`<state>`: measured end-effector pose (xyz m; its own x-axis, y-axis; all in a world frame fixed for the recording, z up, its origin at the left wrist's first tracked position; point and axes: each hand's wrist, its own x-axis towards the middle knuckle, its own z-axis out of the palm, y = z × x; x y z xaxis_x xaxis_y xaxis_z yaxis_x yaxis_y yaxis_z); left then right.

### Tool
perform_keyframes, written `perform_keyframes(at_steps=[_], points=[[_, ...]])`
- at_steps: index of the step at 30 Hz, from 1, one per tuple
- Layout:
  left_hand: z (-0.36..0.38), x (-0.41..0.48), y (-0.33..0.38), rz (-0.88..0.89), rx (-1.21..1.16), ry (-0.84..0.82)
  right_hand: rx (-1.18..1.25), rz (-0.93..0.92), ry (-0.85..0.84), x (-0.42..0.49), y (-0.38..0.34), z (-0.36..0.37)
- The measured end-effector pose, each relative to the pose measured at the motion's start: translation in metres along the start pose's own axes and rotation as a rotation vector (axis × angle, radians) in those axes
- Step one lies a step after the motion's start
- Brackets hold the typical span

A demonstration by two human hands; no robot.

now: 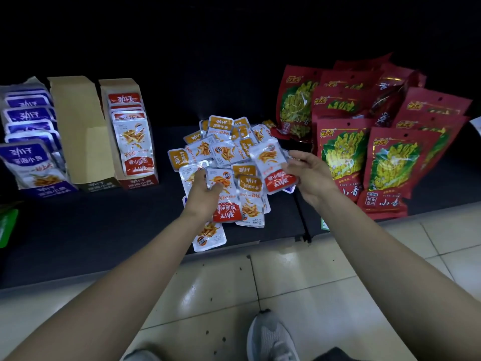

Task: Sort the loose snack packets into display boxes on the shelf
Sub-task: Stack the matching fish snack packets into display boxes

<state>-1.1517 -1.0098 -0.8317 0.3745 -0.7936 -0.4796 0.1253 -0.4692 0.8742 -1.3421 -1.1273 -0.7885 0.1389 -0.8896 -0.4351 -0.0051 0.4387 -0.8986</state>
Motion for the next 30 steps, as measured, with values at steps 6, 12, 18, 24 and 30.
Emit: perform_keyframes(at_steps=[6,12,18,24,30], points=[[-0.001,-0.003,0.001,-0.009,-0.163,-0.013,-0.173,-0.017,-0.231,-0.024,0.031,0.046],[-0.011,0.001,-0.008,0.14,-0.099,-0.006,-0.538,-0.282,-0.229,-0.003,0.038,0.048],[-0.02,0.004,-0.009,0.246,-0.058,0.015,-1.332,-0.324,-0.322,0.017,0.055,0.04],[-0.028,0.006,-0.017,0.332,0.101,0.047,-0.868,-0.379,-0.305,0.005,0.071,0.057],[-0.04,0.006,-0.021,0.289,0.083,0.053,-0.722,-0.152,-0.037,0.019,0.061,0.07]])
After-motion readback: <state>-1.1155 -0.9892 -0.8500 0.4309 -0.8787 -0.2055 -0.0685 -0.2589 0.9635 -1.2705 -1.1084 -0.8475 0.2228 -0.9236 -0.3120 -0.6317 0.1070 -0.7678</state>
